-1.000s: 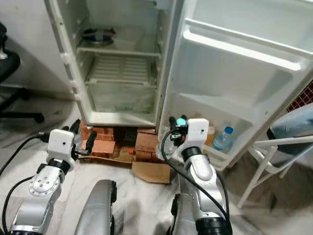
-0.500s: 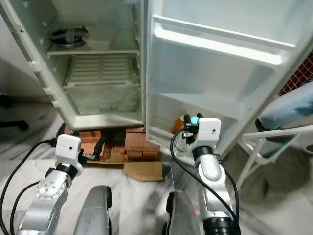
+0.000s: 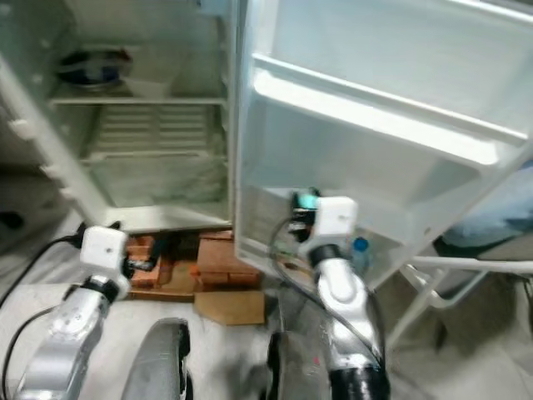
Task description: Restocking fridge
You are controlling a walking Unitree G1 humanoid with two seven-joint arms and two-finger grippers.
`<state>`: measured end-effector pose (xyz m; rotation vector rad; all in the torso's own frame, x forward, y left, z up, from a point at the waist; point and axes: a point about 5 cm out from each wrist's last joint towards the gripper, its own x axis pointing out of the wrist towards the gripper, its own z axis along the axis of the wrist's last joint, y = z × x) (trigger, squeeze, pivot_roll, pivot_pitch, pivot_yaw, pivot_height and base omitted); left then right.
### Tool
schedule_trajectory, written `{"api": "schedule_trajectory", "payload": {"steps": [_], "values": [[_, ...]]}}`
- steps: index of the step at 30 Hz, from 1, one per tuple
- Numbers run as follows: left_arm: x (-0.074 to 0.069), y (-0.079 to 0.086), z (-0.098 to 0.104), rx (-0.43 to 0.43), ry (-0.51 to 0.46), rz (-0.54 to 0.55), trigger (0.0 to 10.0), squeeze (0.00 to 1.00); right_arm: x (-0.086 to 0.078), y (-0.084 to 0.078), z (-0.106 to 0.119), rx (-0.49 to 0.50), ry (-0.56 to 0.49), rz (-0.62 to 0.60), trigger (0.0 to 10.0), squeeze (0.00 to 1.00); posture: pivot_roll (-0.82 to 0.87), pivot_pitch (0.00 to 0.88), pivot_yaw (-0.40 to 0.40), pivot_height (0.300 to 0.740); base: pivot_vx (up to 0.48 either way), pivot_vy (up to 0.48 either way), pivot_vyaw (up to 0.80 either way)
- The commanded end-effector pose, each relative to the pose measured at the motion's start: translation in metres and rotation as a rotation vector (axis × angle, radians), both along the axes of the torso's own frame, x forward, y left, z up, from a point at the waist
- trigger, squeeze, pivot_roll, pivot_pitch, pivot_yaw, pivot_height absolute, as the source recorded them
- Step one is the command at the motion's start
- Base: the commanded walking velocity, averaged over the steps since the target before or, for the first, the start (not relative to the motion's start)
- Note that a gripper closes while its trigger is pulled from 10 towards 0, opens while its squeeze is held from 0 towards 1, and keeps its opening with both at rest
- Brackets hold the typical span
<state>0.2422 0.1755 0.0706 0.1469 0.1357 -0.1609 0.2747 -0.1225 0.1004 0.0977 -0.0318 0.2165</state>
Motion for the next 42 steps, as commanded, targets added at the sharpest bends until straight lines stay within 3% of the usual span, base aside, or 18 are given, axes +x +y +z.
{"api": "schedule_trajectory", "payload": {"steps": [1,11,17,23,32,42], "values": [[-0.001,-0.009,-0.001,-0.010,0.006,-0.024,10.0,0.00,0.001,-0.014,0.005,-0.012,-0.030,-0.038,10.0,0.00,0.07,0.083,-0.050,0.627,0.334,0.000,0.00],[-0.002,-0.007,-0.001,0.000,0.005,-0.013,10.0,0.00,-0.002,-0.007,0.007,0.029,-0.023,0.036,10.0,0.00,0.07,0.084,-0.049,0.627,0.000,0.000,0.00],[-0.003,-0.007,-0.001,0.011,0.004,0.001,10.0,0.00,-0.004,-0.004,0.006,0.042,-0.024,0.061,10.0,0.00,0.07,0.085,-0.050,0.587,0.000,0.000,0.00],[-0.003,0.006,-0.002,0.072,0.005,0.111,10.0,0.00,-0.003,-0.002,0.007,0.042,-0.023,0.077,10.0,0.00,0.08,0.101,-0.049,0.552,0.000,0.000,0.00],[-0.006,0.010,-0.001,0.089,0.005,0.142,10.0,0.00,-0.001,0.000,0.006,0.040,-0.020,0.091,10.0,0.00,0.09,0.105,-0.050,0.492,0.000,0.000,0.00],[-0.006,0.032,-0.004,0.188,0.021,0.288,10.0,0.00,-0.003,0.012,0.006,-0.026,-0.023,0.198,10.0,0.00,0.09,0.115,-0.048,0.487,0.000,0.000,0.00]]}}
